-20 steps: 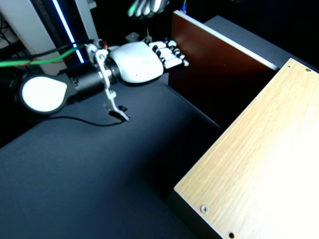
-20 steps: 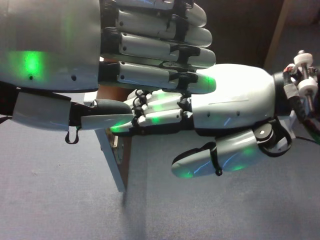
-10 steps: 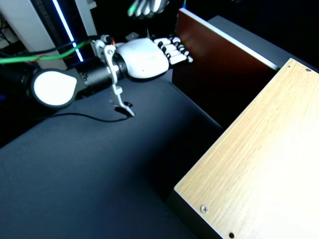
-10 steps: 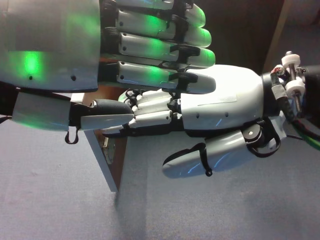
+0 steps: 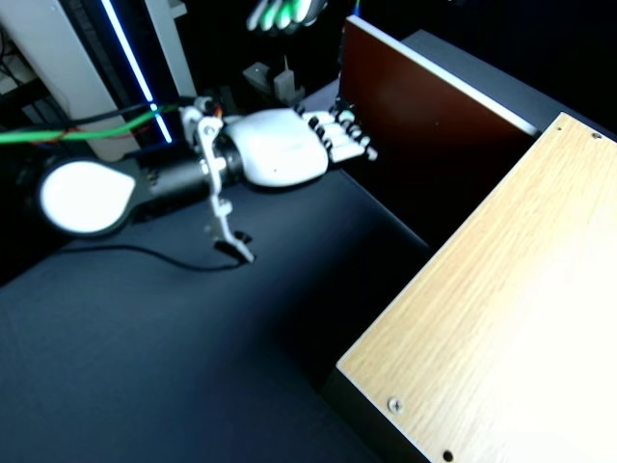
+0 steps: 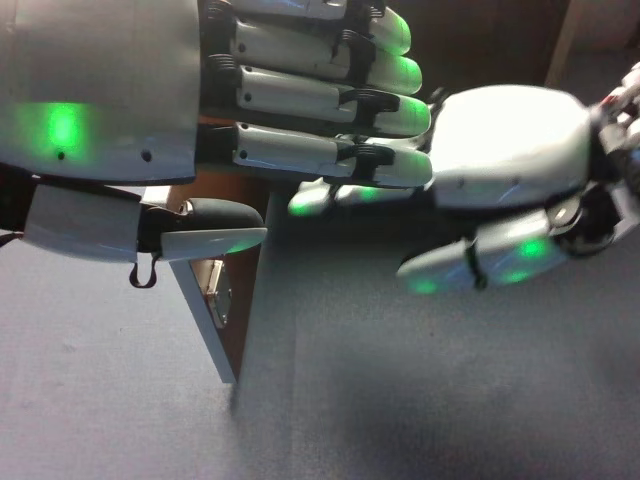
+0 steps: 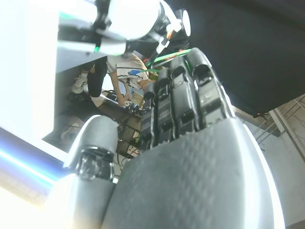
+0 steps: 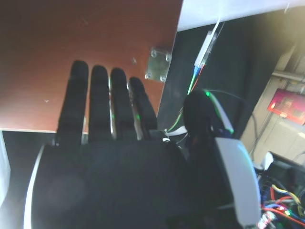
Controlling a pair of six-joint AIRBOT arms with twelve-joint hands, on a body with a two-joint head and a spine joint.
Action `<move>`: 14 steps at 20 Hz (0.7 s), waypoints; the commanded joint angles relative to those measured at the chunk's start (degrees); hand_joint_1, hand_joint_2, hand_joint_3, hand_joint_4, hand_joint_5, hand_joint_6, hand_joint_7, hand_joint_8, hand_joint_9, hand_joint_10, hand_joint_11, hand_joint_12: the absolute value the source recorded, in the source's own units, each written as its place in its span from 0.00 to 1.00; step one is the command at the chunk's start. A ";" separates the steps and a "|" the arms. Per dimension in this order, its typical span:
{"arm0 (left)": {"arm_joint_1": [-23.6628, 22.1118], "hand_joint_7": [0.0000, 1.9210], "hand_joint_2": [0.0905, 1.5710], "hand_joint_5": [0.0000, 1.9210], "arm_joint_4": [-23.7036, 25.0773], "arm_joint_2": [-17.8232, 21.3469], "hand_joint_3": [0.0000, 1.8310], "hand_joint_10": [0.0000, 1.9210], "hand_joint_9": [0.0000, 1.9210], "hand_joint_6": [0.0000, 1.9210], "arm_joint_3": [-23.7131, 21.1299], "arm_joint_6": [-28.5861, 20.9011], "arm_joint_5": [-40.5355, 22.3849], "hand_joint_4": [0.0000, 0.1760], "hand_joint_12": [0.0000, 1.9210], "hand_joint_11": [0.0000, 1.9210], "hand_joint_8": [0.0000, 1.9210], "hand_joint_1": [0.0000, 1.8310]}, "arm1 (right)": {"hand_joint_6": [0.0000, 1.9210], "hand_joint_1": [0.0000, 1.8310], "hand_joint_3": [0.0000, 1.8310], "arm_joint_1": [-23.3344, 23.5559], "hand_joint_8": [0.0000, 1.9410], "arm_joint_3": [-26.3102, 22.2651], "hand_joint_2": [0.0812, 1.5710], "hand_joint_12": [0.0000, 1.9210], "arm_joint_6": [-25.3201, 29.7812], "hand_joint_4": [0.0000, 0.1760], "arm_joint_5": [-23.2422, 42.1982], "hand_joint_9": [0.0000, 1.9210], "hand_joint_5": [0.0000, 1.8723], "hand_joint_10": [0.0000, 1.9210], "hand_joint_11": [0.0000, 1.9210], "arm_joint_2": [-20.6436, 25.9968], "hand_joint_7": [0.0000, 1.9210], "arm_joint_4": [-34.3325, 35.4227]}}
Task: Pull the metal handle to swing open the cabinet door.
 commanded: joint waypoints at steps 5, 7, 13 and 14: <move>-0.55 0.12 1.00 0.09 -5.78 0.39 0.15 0.00 0.12 0.00 0.03 0.40 -1.09 0.00 0.30 0.00 0.00 0.00 | 0.00 0.00 0.00 0.64 0.00 1.23 0.97 0.22 2.63 0.00 4.26 0.07 0.05 0.00 0.00 2.93 0.07 7.04; -0.55 0.11 1.00 0.09 -5.78 0.39 0.15 0.00 0.12 0.00 0.03 0.40 -1.09 0.00 0.30 0.00 0.00 0.00 | 0.00 0.00 0.00 0.64 0.00 1.36 0.97 0.22 2.63 0.00 5.98 0.06 0.04 0.00 0.00 3.99 0.07 10.76; -0.55 0.12 1.00 0.09 -5.78 0.39 0.15 0.00 0.11 0.00 0.03 0.40 -1.09 0.00 0.30 0.00 0.00 0.00 | 0.00 0.00 0.00 0.64 0.00 0.56 0.97 0.22 2.63 0.00 13.15 0.06 0.05 0.00 0.00 7.40 0.07 15.15; -0.55 0.11 1.00 0.09 -5.78 0.39 0.15 0.00 0.11 0.00 0.03 0.40 -1.09 0.00 0.30 0.00 0.00 0.00 | 0.00 0.00 0.00 0.64 0.00 0.13 0.97 0.21 2.63 0.00 14.40 0.06 0.05 0.00 0.00 7.97 0.07 15.20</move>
